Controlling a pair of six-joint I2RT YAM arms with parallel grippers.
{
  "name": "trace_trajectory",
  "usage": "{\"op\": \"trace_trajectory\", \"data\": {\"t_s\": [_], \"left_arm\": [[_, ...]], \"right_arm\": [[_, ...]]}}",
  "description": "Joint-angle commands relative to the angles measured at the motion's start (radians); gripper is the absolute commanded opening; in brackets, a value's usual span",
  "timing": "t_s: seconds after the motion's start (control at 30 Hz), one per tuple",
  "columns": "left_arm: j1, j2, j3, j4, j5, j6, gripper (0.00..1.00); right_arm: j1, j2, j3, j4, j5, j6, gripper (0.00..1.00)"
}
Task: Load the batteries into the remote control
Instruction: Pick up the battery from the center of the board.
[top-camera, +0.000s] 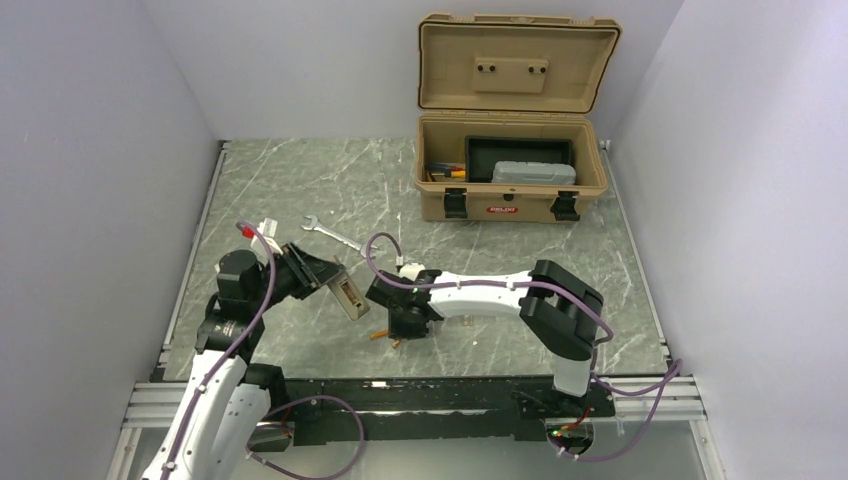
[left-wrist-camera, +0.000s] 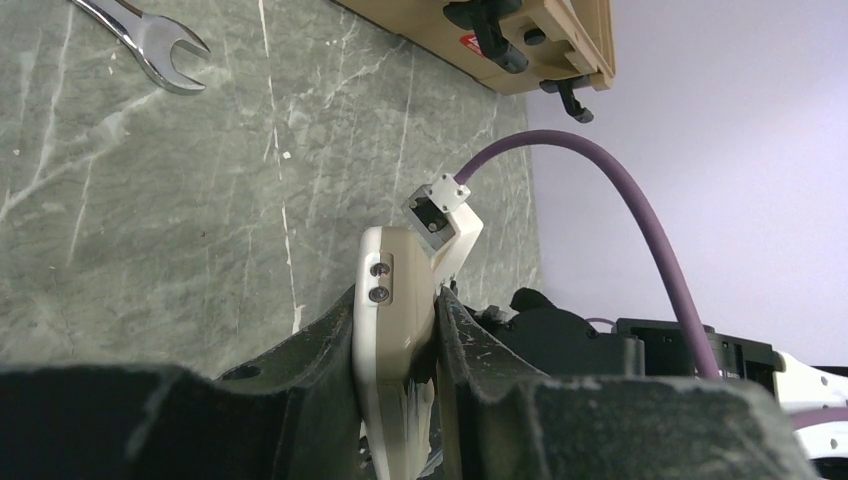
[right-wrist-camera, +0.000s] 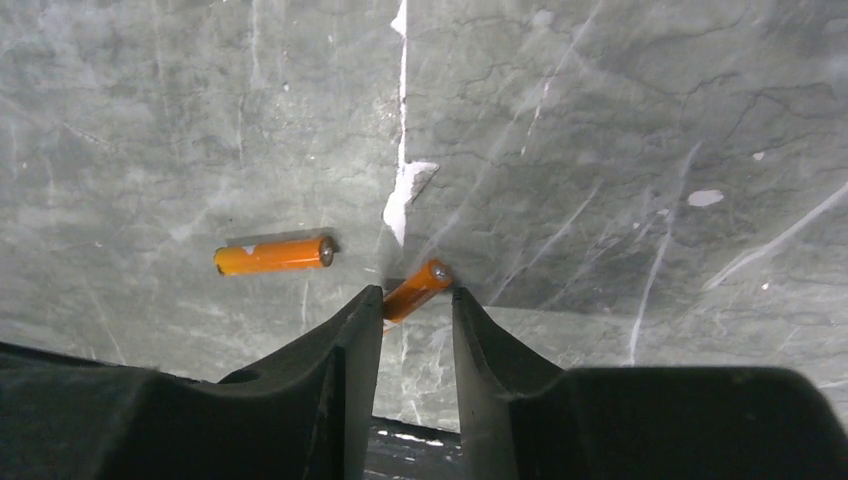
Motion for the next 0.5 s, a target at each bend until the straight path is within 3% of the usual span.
{"op": "trace_trajectory", "data": {"t_s": [0.0, 0.3, 0.47], "left_arm": [[0.01, -0.014, 0.004, 0.041, 0.031, 0.005, 0.0], [0.017, 0.0, 0.006, 0.037, 0.03, 0.009, 0.0], [0.018, 0.006, 0.003, 0.043, 0.033, 0.001, 0.0]], "right_arm": [[-0.012, 0.01, 0.033, -0.041, 0.026, -0.007, 0.33], [-0.013, 0.014, 0.03, -0.025, 0.013, -0.041, 0.19], [-0.015, -0.001, 0.025, -0.031, 0.013, -0.077, 0.06]]}}
